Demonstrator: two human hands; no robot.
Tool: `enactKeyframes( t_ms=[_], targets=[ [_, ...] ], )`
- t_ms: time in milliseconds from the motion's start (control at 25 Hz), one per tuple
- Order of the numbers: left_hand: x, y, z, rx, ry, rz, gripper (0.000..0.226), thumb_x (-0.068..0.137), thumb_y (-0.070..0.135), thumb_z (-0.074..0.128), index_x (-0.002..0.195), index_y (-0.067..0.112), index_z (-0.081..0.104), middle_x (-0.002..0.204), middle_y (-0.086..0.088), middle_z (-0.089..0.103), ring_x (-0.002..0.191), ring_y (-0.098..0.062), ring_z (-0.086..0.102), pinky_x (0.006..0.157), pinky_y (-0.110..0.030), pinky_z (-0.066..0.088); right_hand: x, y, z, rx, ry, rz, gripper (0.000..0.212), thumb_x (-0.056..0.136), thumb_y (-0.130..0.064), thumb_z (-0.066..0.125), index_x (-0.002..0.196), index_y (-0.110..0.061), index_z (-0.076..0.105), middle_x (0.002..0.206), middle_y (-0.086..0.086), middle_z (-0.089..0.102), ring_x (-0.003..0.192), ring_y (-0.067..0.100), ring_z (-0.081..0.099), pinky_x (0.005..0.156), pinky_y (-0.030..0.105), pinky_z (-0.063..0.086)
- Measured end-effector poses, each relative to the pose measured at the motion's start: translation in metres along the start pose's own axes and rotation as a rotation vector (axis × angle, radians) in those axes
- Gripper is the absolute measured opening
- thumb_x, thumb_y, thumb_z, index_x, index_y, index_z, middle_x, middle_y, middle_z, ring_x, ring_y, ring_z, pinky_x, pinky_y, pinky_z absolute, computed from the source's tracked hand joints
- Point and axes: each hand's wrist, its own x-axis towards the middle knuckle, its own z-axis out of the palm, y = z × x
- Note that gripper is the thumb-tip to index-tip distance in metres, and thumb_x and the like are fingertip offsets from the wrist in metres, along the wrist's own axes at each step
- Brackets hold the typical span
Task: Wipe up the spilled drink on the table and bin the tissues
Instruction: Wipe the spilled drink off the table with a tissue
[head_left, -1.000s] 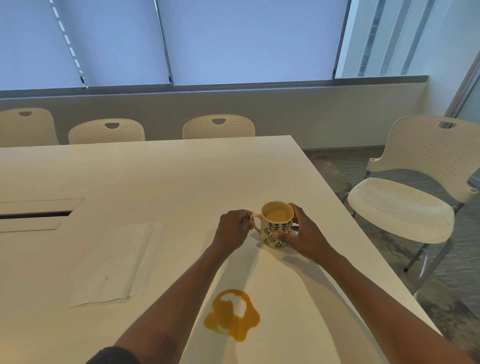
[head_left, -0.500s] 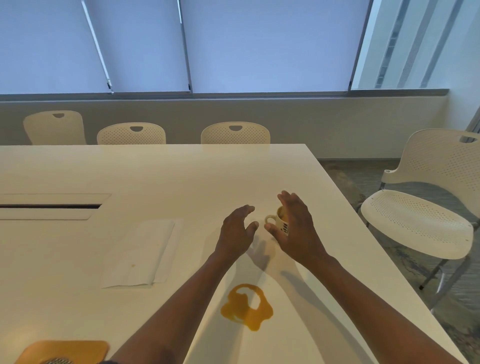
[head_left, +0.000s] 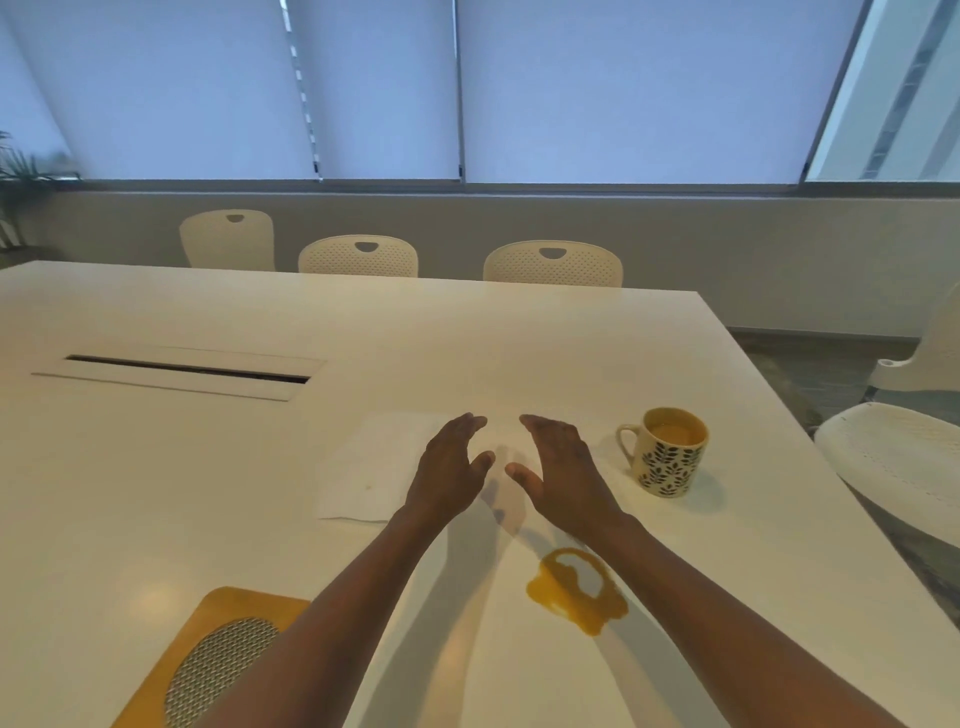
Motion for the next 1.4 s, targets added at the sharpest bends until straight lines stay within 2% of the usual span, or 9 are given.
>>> enactKeyframes(
  t_ms=[120,280,400,520,760,960,1080,1200,1400],
  targets=[
    [-0.009,-0.026,-0.02,0.032,0.011,-0.052,0.047,0.095,0.024,0.06,0.141,0.02,0.049,0.152,0.0,0.043,0.142,-0.016,0.036,0.116,-0.03,0.025,0.006,-0.021,0.022,0.044,-0.087,0.002,0.061,0.096,-0.046,0.045,0.148,-0.018,0.029,0.152,-0.001,0.036,0.139,0.017,0.027,0.114,0.034,0.025],
    [-0.021,-0.062,-0.041,0.112,0.016,-0.071,0.038,0.096,0.012,0.054,0.133,0.023,0.058,0.149,0.004,0.048,0.136,-0.016,0.045,0.112,-0.03,0.034,0.015,-0.046,0.049,0.079,-0.187,0.007,0.062,0.097,-0.046,0.044,0.149,-0.018,0.027,0.153,0.0,0.035,0.14,0.019,0.027,0.114,0.035,0.026],
    [-0.028,-0.087,-0.057,0.184,-0.059,-0.05,0.039,0.096,0.007,0.053,0.13,0.025,0.06,0.15,0.004,0.046,0.135,-0.018,0.047,0.11,-0.034,0.039,0.018,-0.063,0.066,0.104,-0.247,0.023,0.062,0.096,-0.048,0.044,0.148,-0.019,0.028,0.152,0.002,0.036,0.139,0.02,0.029,0.113,0.036,0.027],
    [-0.036,-0.106,-0.069,0.214,-0.136,-0.056,0.04,0.097,0.008,0.052,0.133,0.025,0.058,0.153,0.002,0.044,0.137,-0.02,0.045,0.111,-0.033,0.038,0.017,-0.076,0.08,0.119,-0.283,0.045,0.062,0.096,-0.048,0.044,0.148,-0.019,0.028,0.153,0.002,0.035,0.14,0.02,0.03,0.114,0.036,0.026],
    [-0.048,-0.116,-0.078,0.245,-0.264,-0.035,0.056,0.092,0.031,0.065,0.144,0.03,0.045,0.159,0.006,0.032,0.144,-0.016,0.032,0.115,-0.034,0.029,0.014,-0.089,0.096,0.059,-0.327,0.026,0.063,0.096,-0.047,0.045,0.149,-0.016,0.027,0.154,0.003,0.033,0.141,0.021,0.028,0.115,0.034,0.022],
    [-0.048,-0.115,-0.078,0.322,-0.308,0.034,0.065,0.087,0.045,0.066,0.146,0.031,0.042,0.159,0.007,0.031,0.145,-0.016,0.03,0.116,-0.036,0.023,0.014,-0.089,0.1,0.054,-0.326,0.041,0.059,0.098,-0.042,0.044,0.148,-0.015,0.029,0.153,0.003,0.035,0.141,0.021,0.029,0.115,0.035,0.023],
    [-0.046,-0.116,-0.078,0.364,-0.292,0.076,0.064,0.086,0.048,0.066,0.144,0.031,0.045,0.156,0.006,0.039,0.141,-0.016,0.037,0.115,-0.036,0.026,0.014,-0.086,0.102,0.06,-0.321,0.057,0.054,0.1,-0.036,0.042,0.148,-0.016,0.029,0.153,0.002,0.036,0.141,0.02,0.029,0.116,0.035,0.024],
    [-0.046,-0.115,-0.081,0.371,-0.275,0.063,0.057,0.087,0.047,0.066,0.139,0.027,0.051,0.142,0.006,0.055,0.131,-0.019,0.049,0.107,-0.036,0.039,0.013,-0.085,0.102,0.061,-0.322,0.058,0.054,0.099,-0.034,0.043,0.148,-0.017,0.029,0.153,0.001,0.035,0.141,0.019,0.028,0.115,0.035,0.023],
    [-0.046,-0.116,-0.081,0.392,-0.232,0.102,0.035,0.092,0.039,0.058,0.124,0.028,0.065,0.122,0.007,0.069,0.111,-0.018,0.063,0.091,-0.036,0.052,0.015,-0.084,0.101,0.047,-0.326,0.055,0.055,0.098,-0.035,0.043,0.148,-0.018,0.028,0.153,0.0,0.035,0.141,0.018,0.027,0.115,0.034,0.023]
  ],
)
